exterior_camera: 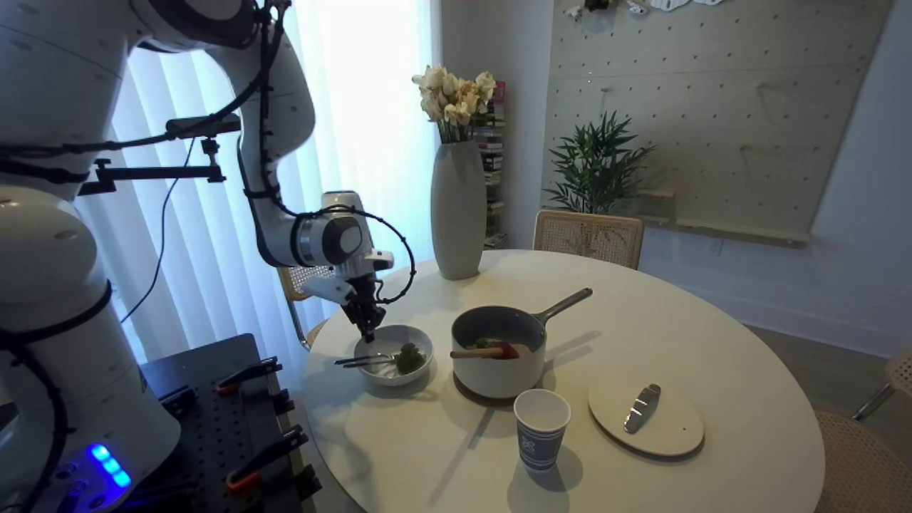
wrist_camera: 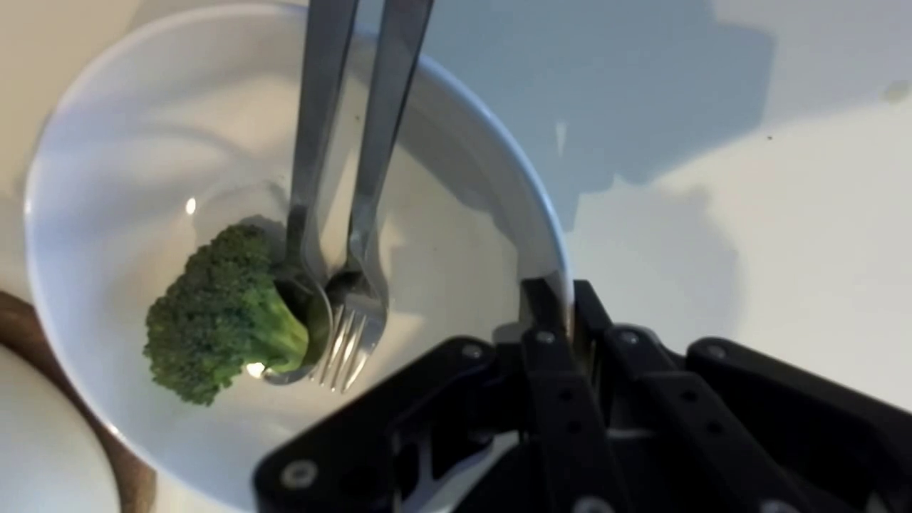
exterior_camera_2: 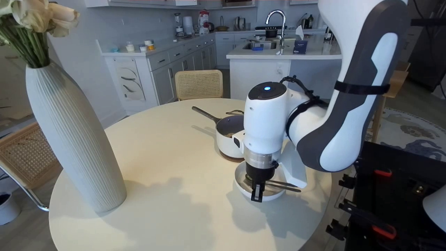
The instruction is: Move the white bowl to the left, remove the fork and then the spoon from the bowl and place them on the table, move the blue cup to the left
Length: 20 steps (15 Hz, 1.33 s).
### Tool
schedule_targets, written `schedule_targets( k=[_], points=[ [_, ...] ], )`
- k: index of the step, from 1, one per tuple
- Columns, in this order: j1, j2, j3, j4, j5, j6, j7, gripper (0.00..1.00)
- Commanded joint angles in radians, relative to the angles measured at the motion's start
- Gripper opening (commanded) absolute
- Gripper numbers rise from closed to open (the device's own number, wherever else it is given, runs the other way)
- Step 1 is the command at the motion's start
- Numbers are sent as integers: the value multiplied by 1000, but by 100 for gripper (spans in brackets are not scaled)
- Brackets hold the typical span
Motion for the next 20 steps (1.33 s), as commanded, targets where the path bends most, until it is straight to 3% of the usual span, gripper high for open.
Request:
schedule_targets(
  k=[1,8,9,14,15,17,20],
  points=[
    [33,30,29,35,16,-21,25,2],
    [124,79,-23,75,-5,-42,43,2],
    [159,84,-46,78,40,-42,16,2],
    [204,91,-71,89,67,-61,17,2],
    [202,90,-67,89,75,-69,12,33],
    [192,92,-58,93,93,-77,3,41],
    [167,88,-35,93,126,-100,-33,64]
  ],
)
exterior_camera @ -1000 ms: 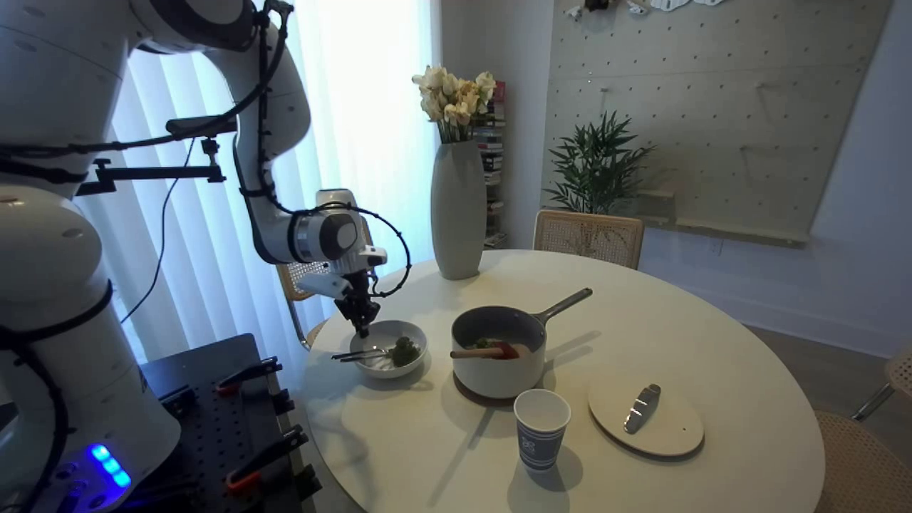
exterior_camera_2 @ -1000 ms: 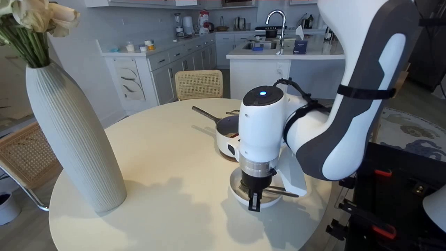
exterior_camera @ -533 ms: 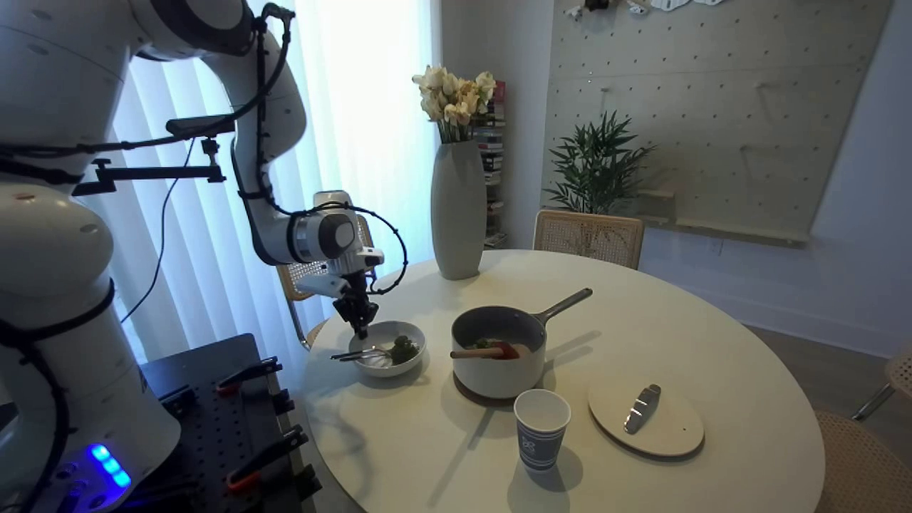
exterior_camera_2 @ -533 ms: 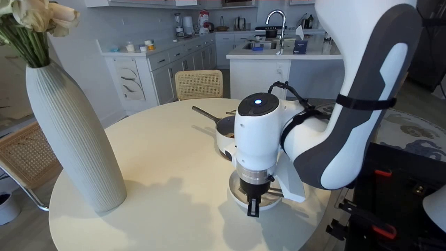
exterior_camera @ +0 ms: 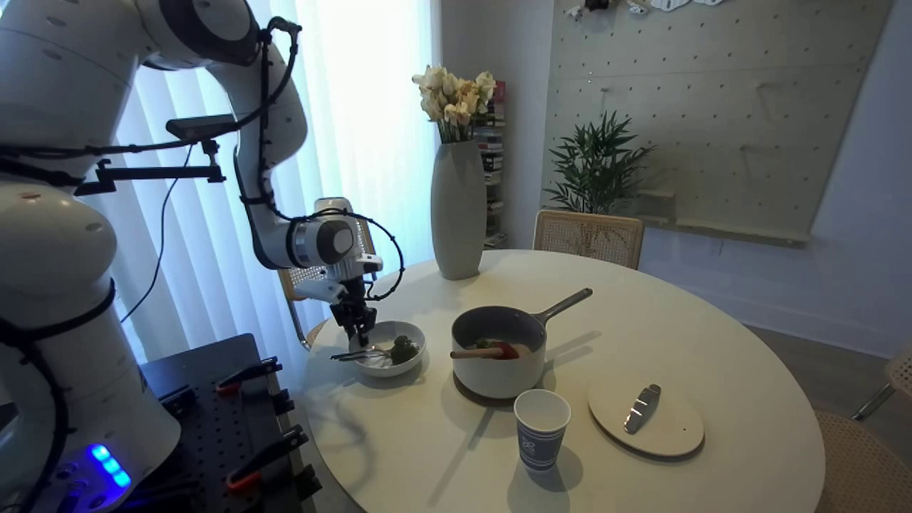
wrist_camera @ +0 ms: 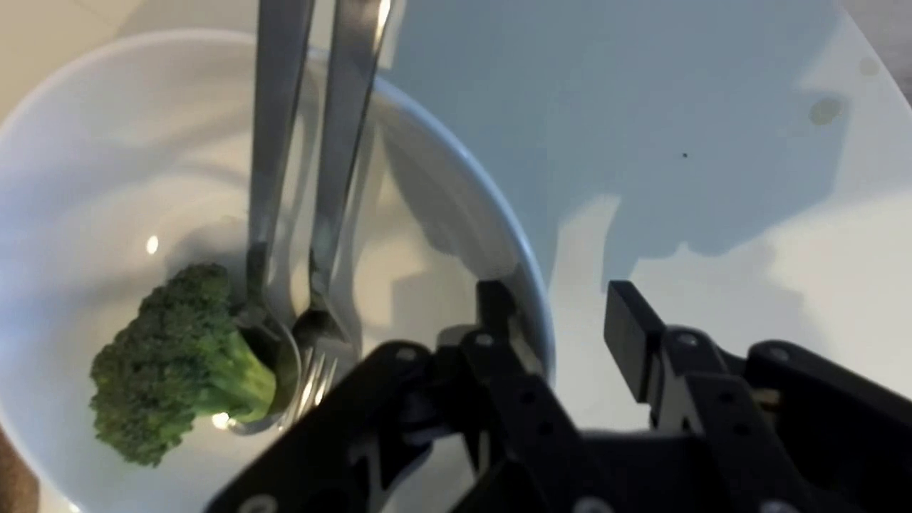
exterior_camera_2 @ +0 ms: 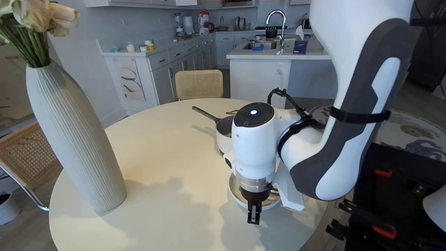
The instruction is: Move the white bowl to the left, remove the fork and then the spoon from the bowl and place them on the table, move the blue cup to the left
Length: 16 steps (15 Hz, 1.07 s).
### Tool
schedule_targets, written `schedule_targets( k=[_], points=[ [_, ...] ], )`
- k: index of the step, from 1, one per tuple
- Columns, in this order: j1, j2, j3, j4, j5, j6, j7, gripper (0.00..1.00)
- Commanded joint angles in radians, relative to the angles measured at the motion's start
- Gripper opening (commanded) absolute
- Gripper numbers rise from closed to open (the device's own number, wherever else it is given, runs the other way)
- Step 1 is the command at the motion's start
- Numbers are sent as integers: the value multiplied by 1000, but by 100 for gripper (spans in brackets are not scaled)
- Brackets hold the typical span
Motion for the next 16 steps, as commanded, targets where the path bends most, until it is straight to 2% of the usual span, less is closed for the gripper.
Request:
schedule_targets(
  k=[1,5,9,12,16],
  points=[
    [-19,0,24,16,47,-39,-50,73],
    [-22,-45,8,7,52,-54,-55,99],
    [-53,-128,21,1,56,-128,-56,100],
    [-84,-209,49,10,45,-250,-56,100],
    [-146,-322,122,30,66,-432,-42,100]
  ],
)
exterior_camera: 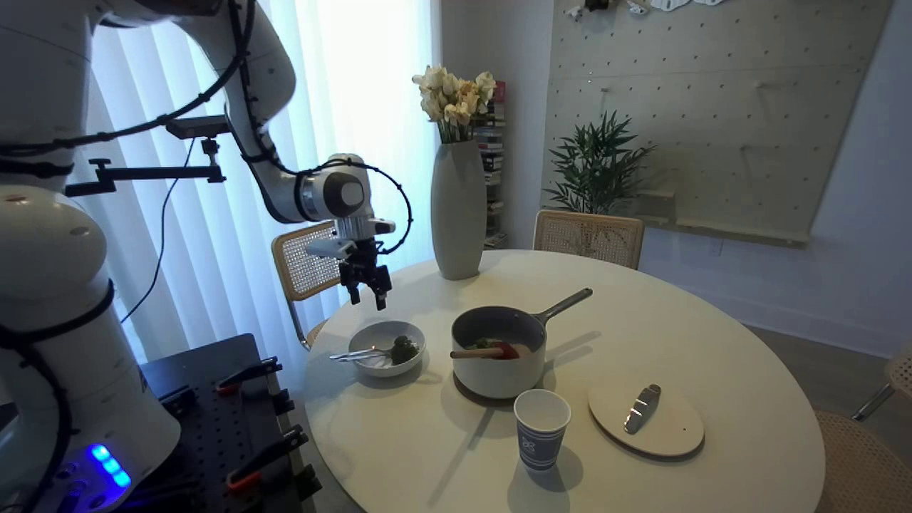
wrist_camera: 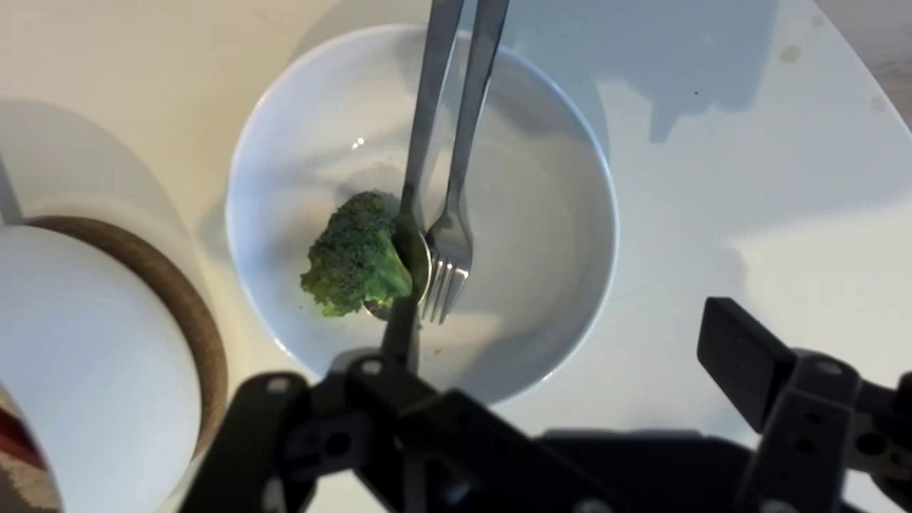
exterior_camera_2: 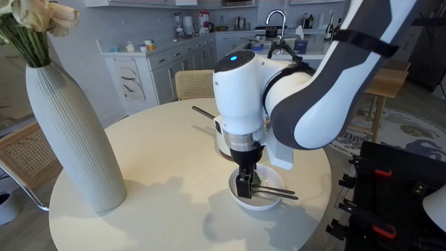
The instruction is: Move the white bowl to the left, remove the fork and then the spoon from the bowl and place them on the table, move the blue cup to the left
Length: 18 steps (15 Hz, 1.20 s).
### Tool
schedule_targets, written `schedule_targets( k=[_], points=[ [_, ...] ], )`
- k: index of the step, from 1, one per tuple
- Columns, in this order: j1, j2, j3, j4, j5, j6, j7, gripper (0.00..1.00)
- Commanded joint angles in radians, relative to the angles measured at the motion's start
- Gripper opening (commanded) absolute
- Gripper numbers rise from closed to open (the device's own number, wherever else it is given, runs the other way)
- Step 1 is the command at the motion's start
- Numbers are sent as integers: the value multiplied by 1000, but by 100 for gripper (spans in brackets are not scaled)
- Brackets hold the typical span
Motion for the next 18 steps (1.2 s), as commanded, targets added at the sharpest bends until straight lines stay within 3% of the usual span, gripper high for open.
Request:
schedule_targets(
  k=[1,5,10,12,13,18],
  points=[
    [-67,-125,76,6,57,-183,-5,100],
    [-130,-222,134,21,144,-383,24,100],
    [-200,-320,156,14,233,-543,34,100],
    [-231,-348,152,5,263,-567,-44,100],
    [-222,-301,166,24,224,-534,12,100],
    [-246,-323,163,17,241,-546,-25,100]
  ],
)
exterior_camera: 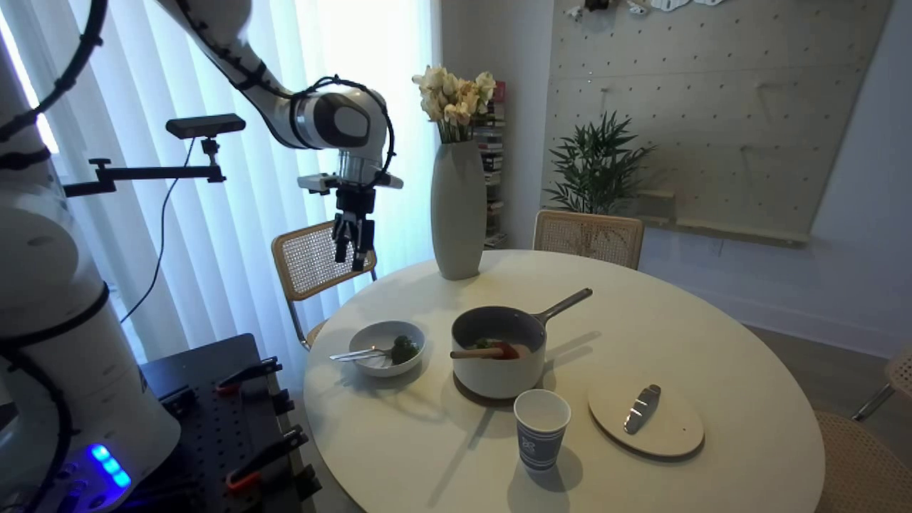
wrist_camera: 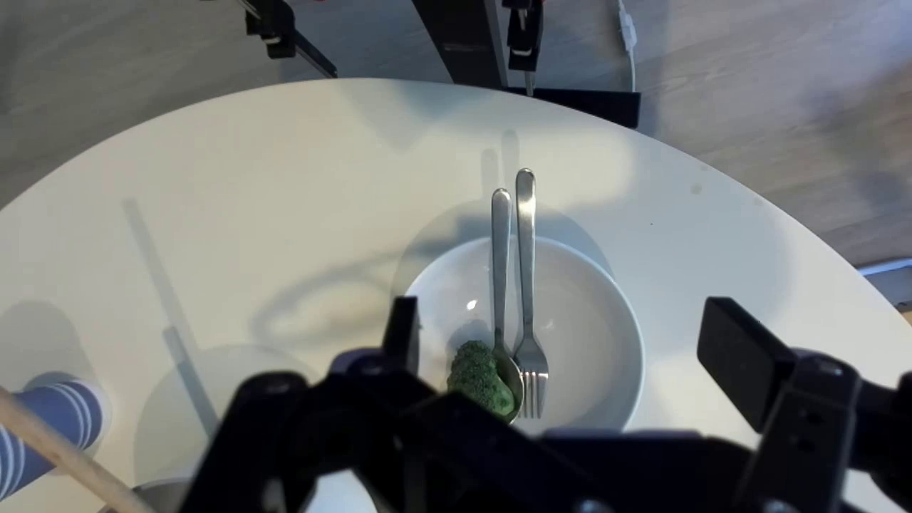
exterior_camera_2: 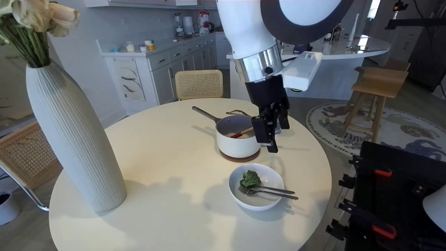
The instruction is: Move the white bowl to the left, remove the fork and then the spoon from the bowl and place them on the table, move the blue cup to the left
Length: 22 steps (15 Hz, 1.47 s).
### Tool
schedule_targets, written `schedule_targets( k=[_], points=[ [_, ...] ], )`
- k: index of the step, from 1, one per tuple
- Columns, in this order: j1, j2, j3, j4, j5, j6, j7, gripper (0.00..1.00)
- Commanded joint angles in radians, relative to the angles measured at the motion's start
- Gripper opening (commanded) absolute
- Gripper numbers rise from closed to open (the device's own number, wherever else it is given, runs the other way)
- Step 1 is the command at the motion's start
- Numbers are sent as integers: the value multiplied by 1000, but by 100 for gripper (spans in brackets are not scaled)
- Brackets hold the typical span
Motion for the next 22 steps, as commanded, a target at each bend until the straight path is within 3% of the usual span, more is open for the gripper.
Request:
schedule_targets(
  k=[1,6,17,22],
  points=[
    [-24,0,25,0,0,-1,0,100],
    [-28,23,24,0,-11,24,-7,100],
    [-79,203,26,-24,137,369,-192,100],
    [-87,262,47,-31,196,425,-272,100]
  ],
)
